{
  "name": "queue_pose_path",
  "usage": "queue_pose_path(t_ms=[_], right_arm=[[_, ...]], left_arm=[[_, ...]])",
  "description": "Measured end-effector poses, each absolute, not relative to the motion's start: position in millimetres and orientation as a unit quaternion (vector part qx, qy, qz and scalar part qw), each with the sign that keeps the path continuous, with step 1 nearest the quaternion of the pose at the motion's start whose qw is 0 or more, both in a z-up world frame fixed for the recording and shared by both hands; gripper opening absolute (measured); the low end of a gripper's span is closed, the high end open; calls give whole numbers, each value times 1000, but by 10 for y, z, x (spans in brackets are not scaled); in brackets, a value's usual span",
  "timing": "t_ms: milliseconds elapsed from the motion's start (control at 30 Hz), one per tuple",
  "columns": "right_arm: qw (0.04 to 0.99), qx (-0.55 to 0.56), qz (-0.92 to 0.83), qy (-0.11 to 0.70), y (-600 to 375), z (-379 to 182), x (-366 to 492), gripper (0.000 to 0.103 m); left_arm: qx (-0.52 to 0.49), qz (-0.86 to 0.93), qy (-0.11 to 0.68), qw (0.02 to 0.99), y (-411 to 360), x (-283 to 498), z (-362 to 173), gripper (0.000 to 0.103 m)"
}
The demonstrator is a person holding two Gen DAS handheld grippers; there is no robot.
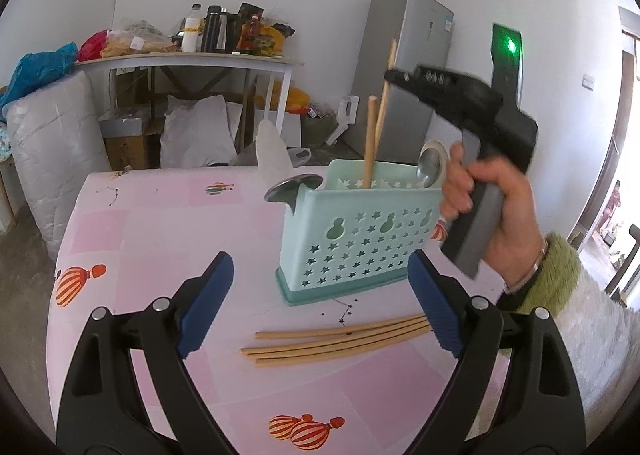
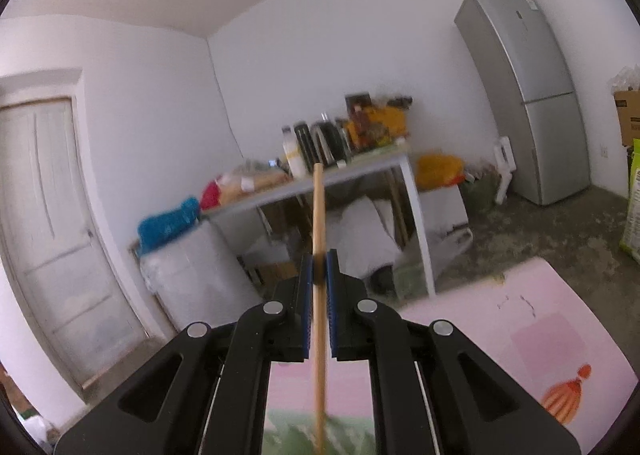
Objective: Organize utensils
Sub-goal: 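Insert the chopstick into the green holder with the right gripper and open it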
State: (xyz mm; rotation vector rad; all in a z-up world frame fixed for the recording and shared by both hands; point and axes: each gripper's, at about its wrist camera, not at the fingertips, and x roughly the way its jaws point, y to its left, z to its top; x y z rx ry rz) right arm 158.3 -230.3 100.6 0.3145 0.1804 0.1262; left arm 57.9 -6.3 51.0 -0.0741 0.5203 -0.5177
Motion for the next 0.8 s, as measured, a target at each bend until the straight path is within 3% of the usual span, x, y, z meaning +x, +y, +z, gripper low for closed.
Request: queue_pose_path(t_ms=[100, 167, 333, 633, 800], right_arm=[[982, 141, 51, 110, -2307, 909, 1485, 10], [984, 127, 36, 118, -2316, 886, 1367, 35], [990, 93, 20, 108, -2317, 952, 1082, 50], [990, 101, 24, 93, -2451, 944, 294, 52], [982, 117, 53, 141, -2444, 640, 18, 52]], left_arm=[[-39, -252, 256, 933, -57, 594, 494, 85], [-40, -251, 258, 932, -63, 614, 484, 85], [-40, -251, 261, 931, -81, 637, 462, 85], [-30, -249, 260, 932, -101, 636, 418, 87], [-19, -244, 269, 931, -129, 703, 354, 87]])
